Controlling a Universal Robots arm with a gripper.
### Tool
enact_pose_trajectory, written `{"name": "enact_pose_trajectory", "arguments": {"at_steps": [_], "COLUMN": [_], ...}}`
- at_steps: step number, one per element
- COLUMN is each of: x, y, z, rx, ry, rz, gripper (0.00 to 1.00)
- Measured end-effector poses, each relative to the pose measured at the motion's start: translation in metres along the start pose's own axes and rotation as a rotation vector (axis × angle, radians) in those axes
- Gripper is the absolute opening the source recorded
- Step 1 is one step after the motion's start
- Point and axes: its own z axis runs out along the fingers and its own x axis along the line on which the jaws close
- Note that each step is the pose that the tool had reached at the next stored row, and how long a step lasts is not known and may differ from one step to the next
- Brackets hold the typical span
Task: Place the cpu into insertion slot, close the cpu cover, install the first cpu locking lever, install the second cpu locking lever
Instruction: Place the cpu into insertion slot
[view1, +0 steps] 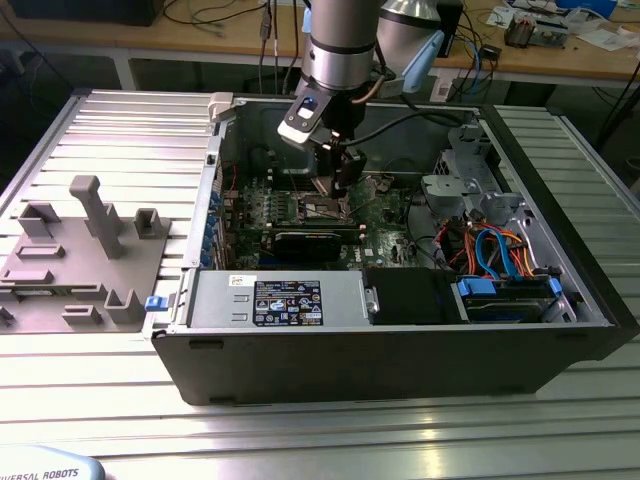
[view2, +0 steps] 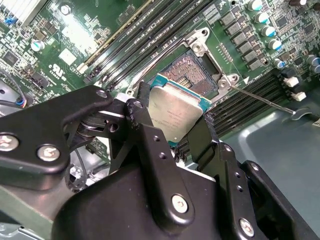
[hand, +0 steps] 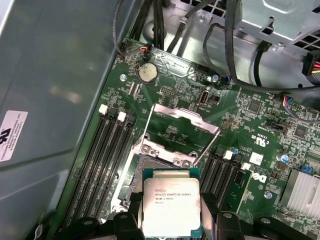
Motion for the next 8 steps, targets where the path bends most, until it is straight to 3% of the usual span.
{"name": "enact_pose_trajectory", "arguments": {"at_steps": [8], "x": [0.0], "y": [0.0], "z": [0.0008], "rx": [0.001], "ry": [-0.0013], "rz": [0.058], "gripper": [0.54]}}
